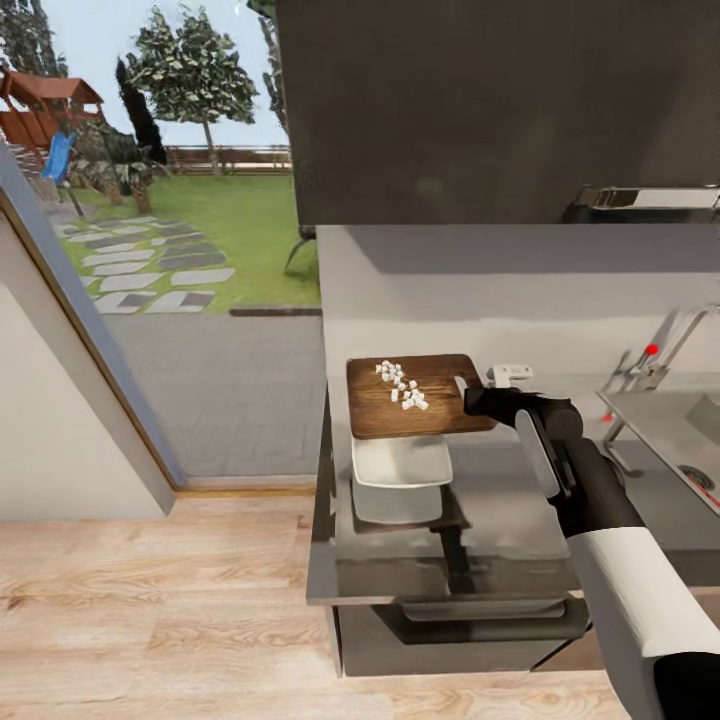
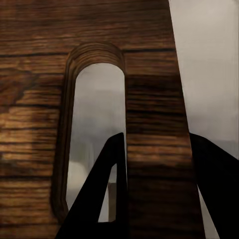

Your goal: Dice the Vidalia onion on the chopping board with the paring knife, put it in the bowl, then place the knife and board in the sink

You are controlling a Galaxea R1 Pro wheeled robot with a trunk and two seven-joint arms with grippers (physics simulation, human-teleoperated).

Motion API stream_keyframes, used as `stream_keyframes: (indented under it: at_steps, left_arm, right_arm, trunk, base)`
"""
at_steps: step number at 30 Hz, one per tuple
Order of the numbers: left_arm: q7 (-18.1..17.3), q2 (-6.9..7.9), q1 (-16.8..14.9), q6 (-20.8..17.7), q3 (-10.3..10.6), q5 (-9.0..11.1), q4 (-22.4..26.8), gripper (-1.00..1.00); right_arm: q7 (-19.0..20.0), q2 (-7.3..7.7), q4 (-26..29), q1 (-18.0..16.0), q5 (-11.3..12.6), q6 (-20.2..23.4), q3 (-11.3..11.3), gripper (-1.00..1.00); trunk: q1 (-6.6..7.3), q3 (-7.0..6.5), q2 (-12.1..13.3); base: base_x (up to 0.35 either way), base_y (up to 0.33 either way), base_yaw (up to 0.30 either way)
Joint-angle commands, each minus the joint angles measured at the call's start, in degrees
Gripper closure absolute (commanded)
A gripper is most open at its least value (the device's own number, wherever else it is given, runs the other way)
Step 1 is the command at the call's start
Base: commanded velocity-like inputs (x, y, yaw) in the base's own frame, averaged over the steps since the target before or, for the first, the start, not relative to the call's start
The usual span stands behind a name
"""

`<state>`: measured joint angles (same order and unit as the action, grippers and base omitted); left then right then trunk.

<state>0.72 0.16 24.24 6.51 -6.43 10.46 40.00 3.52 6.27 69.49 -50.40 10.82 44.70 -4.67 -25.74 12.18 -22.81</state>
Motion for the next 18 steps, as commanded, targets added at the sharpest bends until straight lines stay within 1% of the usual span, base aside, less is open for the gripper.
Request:
stream_keyframes:
  at_steps: [1,12,18]
  left_arm:
    - [0.08,0.02,0.02,0.08,0.11,0.52,0.07,-1.00]
    - [0.08,0.02,0.02,0.08,0.11,0.52,-0.31,-1.00]
    - [0.08,0.02,0.02,0.08,0.11,0.52,-0.45,-1.00]
  right_arm:
    - [0.06,0.05,0.01,-0.05,0.32,0.20,-0.07,1.00]
    - [-0.09,-0.03,-0.32,-0.05,0.31,-0.04,-0.19,1.00]
    - [-0.06,-0.03,-1.01,-0.05,0.29,-4.59,-0.25,1.00]
  trunk:
    - [-0.04,0.01,-0.11]
    - [-0.04,-0.83,-0.11]
    - [-0.04,-0.85,-0.11]
  base:
    - [0.000,0.000,0.000]
    - [0.000,0.000,0.000]
    - [0.000,0.000,0.000]
